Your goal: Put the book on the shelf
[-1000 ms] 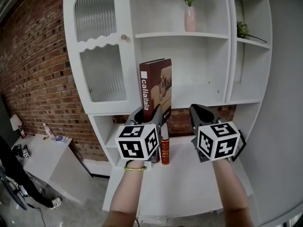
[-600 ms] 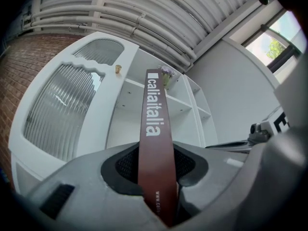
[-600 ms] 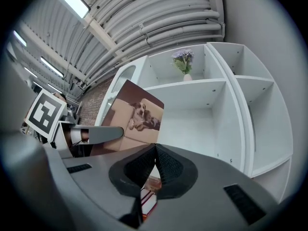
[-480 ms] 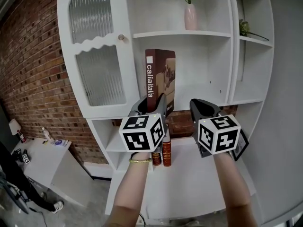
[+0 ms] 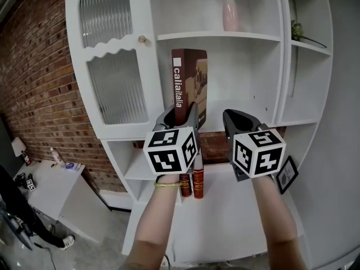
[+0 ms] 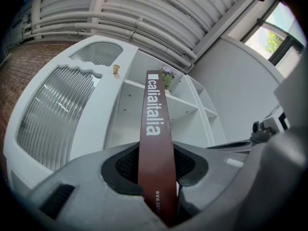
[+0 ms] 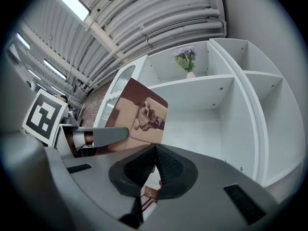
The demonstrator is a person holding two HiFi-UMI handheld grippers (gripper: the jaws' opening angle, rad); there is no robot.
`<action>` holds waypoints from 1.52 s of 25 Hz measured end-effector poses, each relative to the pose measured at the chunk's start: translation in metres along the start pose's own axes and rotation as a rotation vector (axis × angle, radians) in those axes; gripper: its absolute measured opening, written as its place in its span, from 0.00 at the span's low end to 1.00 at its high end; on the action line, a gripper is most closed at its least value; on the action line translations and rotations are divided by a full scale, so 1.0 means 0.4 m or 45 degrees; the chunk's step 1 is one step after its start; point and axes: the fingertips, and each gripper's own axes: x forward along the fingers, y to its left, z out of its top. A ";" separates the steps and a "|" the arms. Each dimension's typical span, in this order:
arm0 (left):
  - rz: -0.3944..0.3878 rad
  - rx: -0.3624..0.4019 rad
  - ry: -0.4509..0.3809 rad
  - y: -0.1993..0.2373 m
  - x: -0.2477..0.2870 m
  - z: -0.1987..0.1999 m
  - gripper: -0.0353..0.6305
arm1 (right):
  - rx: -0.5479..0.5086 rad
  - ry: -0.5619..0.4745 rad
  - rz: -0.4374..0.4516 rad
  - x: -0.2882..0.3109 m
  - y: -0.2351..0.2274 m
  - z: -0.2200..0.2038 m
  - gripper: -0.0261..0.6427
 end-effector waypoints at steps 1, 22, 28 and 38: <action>0.005 0.000 0.003 0.004 0.006 -0.004 0.27 | -0.001 -0.003 0.004 0.006 -0.001 0.002 0.05; 0.054 0.062 0.092 0.017 0.095 -0.090 0.27 | 0.009 0.022 0.026 0.072 -0.053 -0.060 0.05; 0.063 0.076 0.133 0.018 0.126 -0.116 0.27 | 0.013 0.032 0.029 0.089 -0.067 -0.076 0.05; 0.087 0.060 0.185 0.031 0.184 -0.144 0.27 | 0.016 0.034 0.028 0.123 -0.097 -0.085 0.05</action>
